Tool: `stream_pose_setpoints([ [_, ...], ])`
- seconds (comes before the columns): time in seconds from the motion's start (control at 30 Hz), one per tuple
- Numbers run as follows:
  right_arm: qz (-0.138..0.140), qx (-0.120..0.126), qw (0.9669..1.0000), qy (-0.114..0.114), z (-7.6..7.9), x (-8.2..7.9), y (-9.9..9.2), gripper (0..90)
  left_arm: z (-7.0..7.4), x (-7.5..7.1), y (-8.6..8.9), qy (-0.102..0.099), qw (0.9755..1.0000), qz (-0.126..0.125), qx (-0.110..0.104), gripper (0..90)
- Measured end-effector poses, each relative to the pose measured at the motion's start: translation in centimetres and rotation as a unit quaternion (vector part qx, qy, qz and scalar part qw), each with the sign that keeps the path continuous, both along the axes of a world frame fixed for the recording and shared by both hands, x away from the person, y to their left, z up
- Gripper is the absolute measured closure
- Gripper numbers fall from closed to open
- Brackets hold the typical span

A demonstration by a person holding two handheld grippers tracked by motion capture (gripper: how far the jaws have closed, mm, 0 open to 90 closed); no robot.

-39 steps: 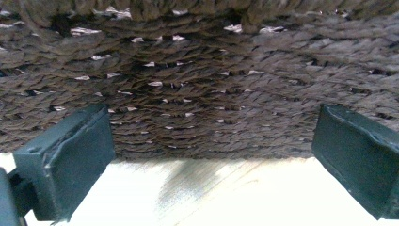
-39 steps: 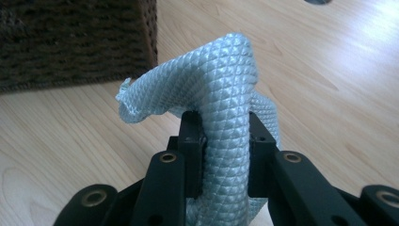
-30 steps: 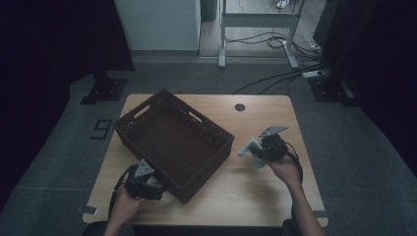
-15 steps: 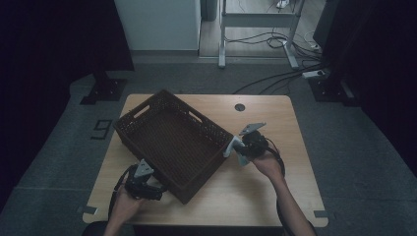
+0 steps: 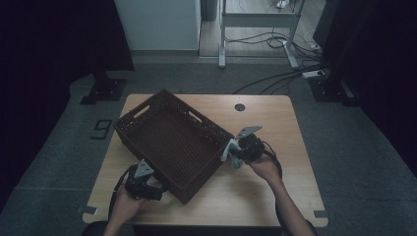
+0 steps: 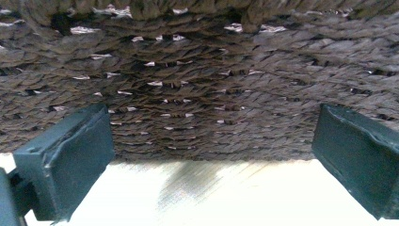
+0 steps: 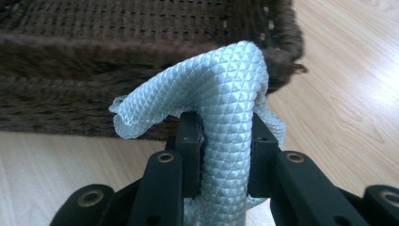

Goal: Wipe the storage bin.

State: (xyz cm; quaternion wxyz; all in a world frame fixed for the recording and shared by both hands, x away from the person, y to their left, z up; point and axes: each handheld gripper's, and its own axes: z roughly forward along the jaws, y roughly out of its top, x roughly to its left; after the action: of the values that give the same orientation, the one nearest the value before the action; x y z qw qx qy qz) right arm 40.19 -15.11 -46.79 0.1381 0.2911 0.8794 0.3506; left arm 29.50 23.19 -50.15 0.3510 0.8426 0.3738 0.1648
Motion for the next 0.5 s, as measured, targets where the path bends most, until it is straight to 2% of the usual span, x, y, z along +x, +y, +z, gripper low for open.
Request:
stream_pose_setpoints([
  [0.5, 0.038, 0.003, 0.9993, -0.001, 0.3, -2.0, 1.8, 70.7, 0.0, 0.0, 0.0, -0.001, 1.0000, 0.002, 0.000, 0.0],
])
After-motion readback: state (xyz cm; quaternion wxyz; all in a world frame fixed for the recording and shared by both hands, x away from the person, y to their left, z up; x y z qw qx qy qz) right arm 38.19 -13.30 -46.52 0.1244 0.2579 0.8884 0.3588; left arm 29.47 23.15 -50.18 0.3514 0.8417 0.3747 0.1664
